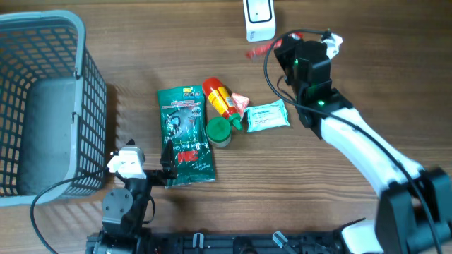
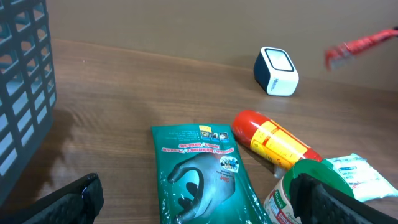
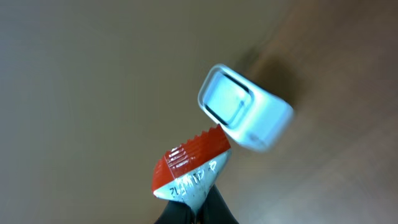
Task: Scan the item barcode
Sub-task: 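Carry the red stick packet with the right gripper toward the scanner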
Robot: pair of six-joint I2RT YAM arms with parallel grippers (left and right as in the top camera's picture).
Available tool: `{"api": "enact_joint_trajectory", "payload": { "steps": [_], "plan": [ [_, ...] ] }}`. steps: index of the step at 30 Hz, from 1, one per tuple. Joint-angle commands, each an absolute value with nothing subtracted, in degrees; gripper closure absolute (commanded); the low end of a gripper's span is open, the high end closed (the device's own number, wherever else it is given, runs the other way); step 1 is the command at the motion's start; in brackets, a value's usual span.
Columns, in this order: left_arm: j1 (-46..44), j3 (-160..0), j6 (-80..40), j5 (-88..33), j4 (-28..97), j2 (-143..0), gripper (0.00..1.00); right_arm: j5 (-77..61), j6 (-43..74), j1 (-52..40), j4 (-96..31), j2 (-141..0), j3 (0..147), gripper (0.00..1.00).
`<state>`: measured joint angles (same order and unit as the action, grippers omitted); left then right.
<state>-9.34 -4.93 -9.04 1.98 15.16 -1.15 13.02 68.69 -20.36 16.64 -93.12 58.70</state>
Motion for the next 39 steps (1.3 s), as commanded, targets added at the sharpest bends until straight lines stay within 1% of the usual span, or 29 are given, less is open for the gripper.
{"api": "enact_joint_trajectory", "payload": {
  "steps": [1, 5, 6, 7, 11, 14, 15, 24, 28, 31, 33, 36, 39],
  "plan": [
    [-9.1, -4.7, -7.9, 1.5, 15.2, -0.9, 0.00, 13.3, 67.7, -17.7, 32.0, -103.0, 59.2, 0.96],
    [-9.1, -4.7, -7.9, 1.5, 15.2, -0.9, 0.00, 12.4, 67.5, -15.4, 55.7, -112.7, 59.4, 0.96],
    [-9.1, -4.7, -7.9, 1.5, 15.2, -0.9, 0.00, 11.6, 67.5, -14.7, 59.8, -115.0, 60.1, 0.96],
    [-9.1, -4.7, -7.9, 1.5, 15.2, -0.9, 0.00, 10.7, 67.5, -14.3, 61.0, -116.8, 61.1, 0.96],
    [-9.1, -4.7, -7.9, 1.5, 15.2, -0.9, 0.00, 7.8, 66.7, -13.6, 60.8, -123.1, 69.2, 0.96],
    [-9.1, -4.7, -7.9, 1.5, 15.2, -0.9, 0.00, 7.0, 57.4, -13.6, 60.6, -126.7, 76.2, 0.96],
    [-9.1, -4.7, -7.9, 1.5, 15.2, -0.9, 0.00, 6.2, 56.5, -13.5, 60.6, -127.8, 78.0, 0.96],
    [-9.1, -4.7, -7.9, 1.5, 15.2, -0.9, 0.00, 1.6, 55.5, -12.6, 60.4, -138.2, 89.7, 0.96],
    [-9.1, -4.7, -7.9, 1.5, 15.2, -0.9, 0.00, 0.0, 55.0, -12.0, 59.4, -139.3, 89.7, 0.96],
    [-9.1, -4.7, -7.9, 1.5, 15.2, -0.9, 0.00, -1.3, 45.5, -12.1, 58.2, -139.3, 89.7, 0.96],
    [-9.1, -4.7, -7.9, 1.5, 15.2, -0.9, 0.00, -4.8, 44.5, -12.0, 58.7, -139.2, 89.7, 0.96],
    [-9.1, -4.7, -7.9, 1.5, 15.2, -0.9, 0.00, -14.2, 43.1, -10.3, 62.7, -135.6, 89.7, 0.96],
    [-9.1, -4.7, -7.9, 1.5, 15.2, -0.9, 0.00, -16.0, 38.8, -8.4, 55.6, -129.4, 89.7, 0.96]
  ]
}}
